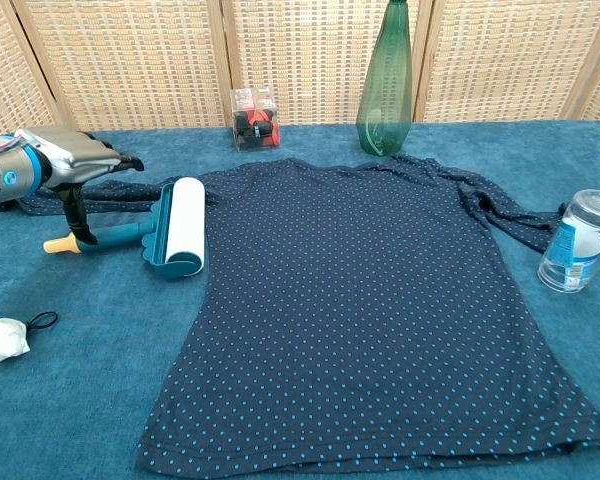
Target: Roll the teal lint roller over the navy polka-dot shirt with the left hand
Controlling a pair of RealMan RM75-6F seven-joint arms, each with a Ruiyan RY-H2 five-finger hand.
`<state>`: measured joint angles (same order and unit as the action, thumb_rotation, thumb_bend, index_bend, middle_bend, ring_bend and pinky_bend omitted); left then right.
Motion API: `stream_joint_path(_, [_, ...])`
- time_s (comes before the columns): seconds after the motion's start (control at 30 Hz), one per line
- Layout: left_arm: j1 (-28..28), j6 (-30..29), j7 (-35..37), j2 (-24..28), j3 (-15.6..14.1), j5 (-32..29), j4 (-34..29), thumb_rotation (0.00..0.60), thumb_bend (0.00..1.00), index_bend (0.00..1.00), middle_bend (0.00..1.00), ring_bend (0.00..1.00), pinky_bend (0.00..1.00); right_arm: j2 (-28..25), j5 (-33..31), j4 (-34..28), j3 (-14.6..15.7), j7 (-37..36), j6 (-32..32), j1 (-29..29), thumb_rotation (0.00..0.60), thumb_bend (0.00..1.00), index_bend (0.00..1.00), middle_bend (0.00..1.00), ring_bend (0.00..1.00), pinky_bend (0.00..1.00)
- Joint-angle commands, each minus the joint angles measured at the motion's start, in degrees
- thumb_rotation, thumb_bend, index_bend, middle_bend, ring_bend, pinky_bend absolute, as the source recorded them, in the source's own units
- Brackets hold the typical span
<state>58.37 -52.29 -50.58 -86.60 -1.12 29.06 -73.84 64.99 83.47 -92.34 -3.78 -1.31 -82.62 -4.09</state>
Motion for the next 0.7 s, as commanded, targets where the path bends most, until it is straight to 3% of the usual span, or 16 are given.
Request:
stream_joint_path(0.03, [-4.6,-3.1,10.6,1.2,2.2,9.2,-1.4,0.600,0.11,0.00,0.00,0.00,0.00,0.1,-0.3,0.2,-0.2,-0.1,0.1,-0.1,0.600,0.04,0.00,0.00,0.00,0.00])
stream_joint_path(0.2, [-10.5,-9.8,22.7,3.8,3.0,20.1,-7.2,0.600,0.10,0.00,0.00,0.00,0.00,0.2,-0.8,0.8,-0.5,-0.3,0.0,-0.1,0.600,0.04,0.00,0.00,0.00,0.00])
stream_joint_path(0.33, [-16.6,-19.8,28.3,5.0,0.4,30.7,-10.2,0.600,0.10,0.00,0.00,0.00,0.00,0.3,-1.3,1.4,-1.1,-0.6,-0.5,0.1,0.600,0.04,0.00,0.00,0.00,0.00])
stream_joint_path(0.7, [-29.3,-33.6,33.8,5.1,-4.0,41.3,-10.2,0.600,0.10,0.00,0.00,0.00,0.00,0.4,-2.2,1.7,-1.6,-0.4,-0.6,0.1,0.600,0.04,0.00,0.00,0.00,0.00])
